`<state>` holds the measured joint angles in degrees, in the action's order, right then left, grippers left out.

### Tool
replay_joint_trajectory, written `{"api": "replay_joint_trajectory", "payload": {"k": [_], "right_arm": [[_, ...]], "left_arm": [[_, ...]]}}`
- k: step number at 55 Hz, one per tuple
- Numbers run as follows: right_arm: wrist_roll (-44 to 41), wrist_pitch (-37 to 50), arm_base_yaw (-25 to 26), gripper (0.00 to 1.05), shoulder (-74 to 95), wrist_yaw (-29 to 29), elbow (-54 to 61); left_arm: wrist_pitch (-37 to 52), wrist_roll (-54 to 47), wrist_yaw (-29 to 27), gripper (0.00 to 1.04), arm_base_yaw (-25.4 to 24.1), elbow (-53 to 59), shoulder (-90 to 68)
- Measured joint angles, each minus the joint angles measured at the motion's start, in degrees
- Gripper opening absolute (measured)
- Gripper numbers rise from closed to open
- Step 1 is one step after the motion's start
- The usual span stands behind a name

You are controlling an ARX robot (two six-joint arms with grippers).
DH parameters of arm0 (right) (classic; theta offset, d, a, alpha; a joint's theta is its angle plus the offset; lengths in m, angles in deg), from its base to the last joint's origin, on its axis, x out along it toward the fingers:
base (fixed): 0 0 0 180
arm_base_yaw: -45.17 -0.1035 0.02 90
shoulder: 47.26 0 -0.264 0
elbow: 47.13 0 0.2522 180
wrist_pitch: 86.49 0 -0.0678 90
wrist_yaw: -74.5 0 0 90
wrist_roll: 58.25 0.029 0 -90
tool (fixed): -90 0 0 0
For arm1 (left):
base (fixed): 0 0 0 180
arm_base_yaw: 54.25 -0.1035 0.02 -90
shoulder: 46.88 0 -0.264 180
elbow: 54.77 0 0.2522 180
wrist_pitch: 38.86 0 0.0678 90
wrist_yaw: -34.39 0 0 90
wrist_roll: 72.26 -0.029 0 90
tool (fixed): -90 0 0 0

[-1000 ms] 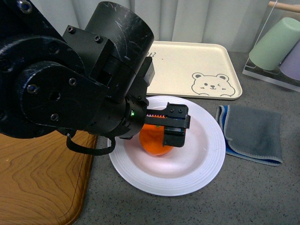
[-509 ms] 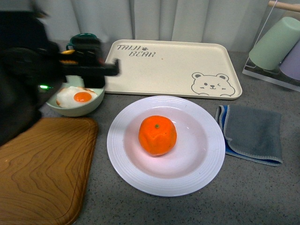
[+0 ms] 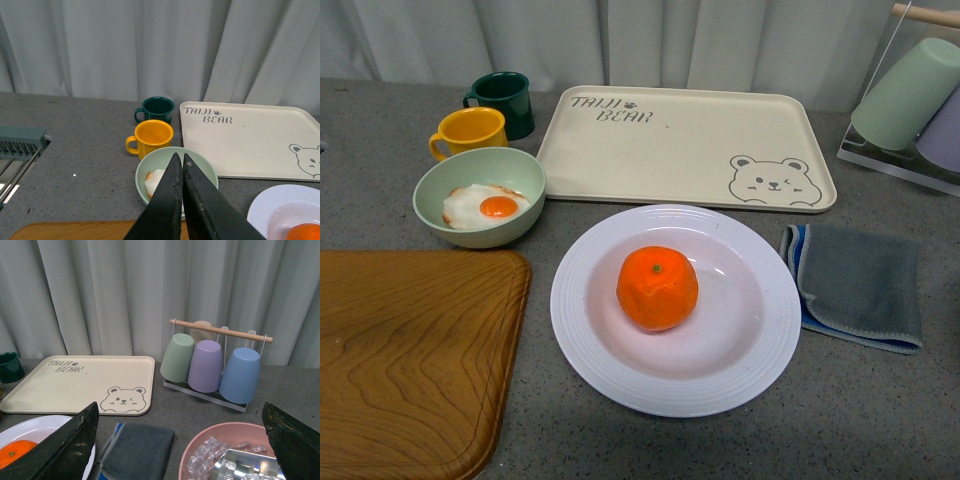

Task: Place orange and plate with both arms

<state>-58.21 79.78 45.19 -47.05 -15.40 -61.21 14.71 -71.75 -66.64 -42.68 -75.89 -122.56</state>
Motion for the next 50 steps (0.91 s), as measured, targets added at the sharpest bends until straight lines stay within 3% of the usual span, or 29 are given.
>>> {"api": "replay_joint_trajectory", "payload": {"k": [10, 22, 25, 30, 50], "right_arm": [[0.0, 0.0, 0.0, 0.95, 0.0, 0.0, 0.0], [0.0, 0.0, 0.0, 0.95, 0.0, 0.0, 0.0], [0.0, 0.0, 0.0, 0.95, 0.0, 0.0, 0.0], [0.0, 0.0, 0.0, 0.95, 0.0, 0.0, 0.0], [0.0, 0.0, 0.0, 0.95, 0.0, -0.02, 0.0]], "left_arm": [[-12.15, -0.04, 3.45, 0.04, -3.78, 3.02, 15.56], [-20.44, -0.04, 5.79, 0.04, -6.27, 5.46, 26.16], [-22.73, -0.09, 9.84, 0.04, -9.01, 5.88, 28.89], [-25.9, -0.09, 10.58, 0.04, -11.06, 6.19, 32.35], [-39.52, -0.09, 10.91, 0.04, -11.41, 6.23, 47.67]]}}
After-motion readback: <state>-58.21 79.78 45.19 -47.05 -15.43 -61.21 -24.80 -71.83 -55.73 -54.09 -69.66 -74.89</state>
